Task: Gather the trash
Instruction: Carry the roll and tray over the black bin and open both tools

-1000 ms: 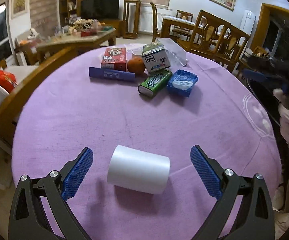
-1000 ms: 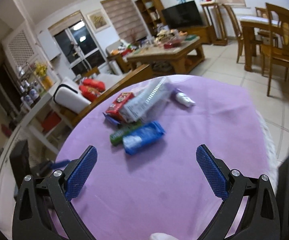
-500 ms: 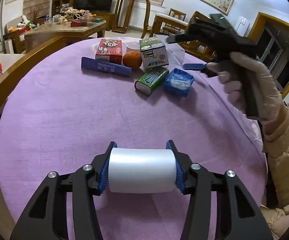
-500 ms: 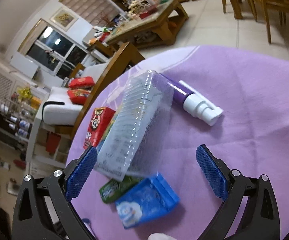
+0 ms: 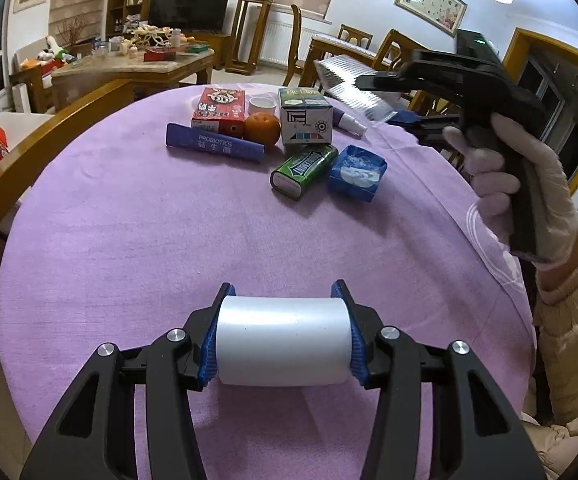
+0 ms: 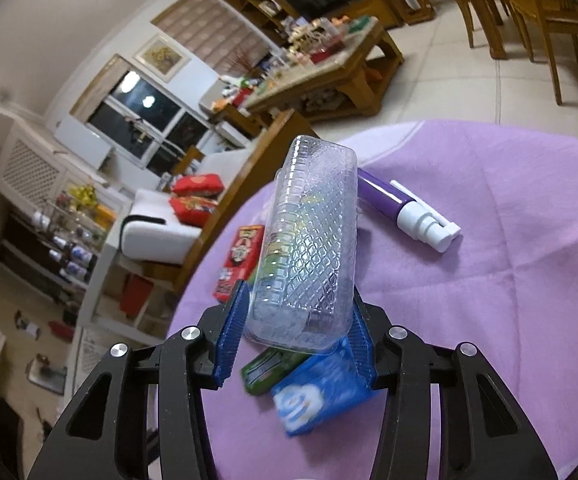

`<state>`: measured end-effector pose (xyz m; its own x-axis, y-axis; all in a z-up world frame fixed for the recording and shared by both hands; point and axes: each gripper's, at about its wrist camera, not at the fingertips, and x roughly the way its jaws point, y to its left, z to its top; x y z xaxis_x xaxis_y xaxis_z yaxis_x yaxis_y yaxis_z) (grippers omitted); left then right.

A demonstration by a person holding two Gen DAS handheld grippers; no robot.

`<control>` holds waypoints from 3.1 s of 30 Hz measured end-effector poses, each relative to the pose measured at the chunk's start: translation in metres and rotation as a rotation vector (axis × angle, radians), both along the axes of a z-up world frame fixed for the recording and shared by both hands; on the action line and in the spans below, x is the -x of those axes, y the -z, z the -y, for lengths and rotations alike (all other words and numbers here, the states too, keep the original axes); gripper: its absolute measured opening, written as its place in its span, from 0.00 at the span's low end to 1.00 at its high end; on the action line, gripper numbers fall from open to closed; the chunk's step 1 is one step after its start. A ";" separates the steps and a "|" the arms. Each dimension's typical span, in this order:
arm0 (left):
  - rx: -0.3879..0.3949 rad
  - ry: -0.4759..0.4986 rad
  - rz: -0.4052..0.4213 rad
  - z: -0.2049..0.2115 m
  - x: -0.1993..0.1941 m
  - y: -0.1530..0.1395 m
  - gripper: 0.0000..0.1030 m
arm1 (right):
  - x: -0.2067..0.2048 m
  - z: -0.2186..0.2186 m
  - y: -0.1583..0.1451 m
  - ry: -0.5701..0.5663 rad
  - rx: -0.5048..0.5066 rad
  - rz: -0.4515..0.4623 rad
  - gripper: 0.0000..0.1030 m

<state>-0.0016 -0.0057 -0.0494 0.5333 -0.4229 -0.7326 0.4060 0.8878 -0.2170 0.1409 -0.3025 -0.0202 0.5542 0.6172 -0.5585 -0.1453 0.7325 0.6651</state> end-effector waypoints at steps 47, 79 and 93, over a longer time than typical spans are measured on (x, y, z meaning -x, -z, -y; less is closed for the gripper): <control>0.138 0.531 0.165 0.394 0.038 -0.034 0.48 | 0.356 0.389 0.040 0.773 0.188 0.261 0.46; -0.024 0.459 0.188 0.412 0.033 -0.017 0.94 | 0.325 0.373 0.053 0.788 0.176 0.213 0.79; 0.027 0.284 0.244 0.306 0.005 -0.050 0.95 | 0.290 0.317 0.034 0.639 0.229 0.254 0.88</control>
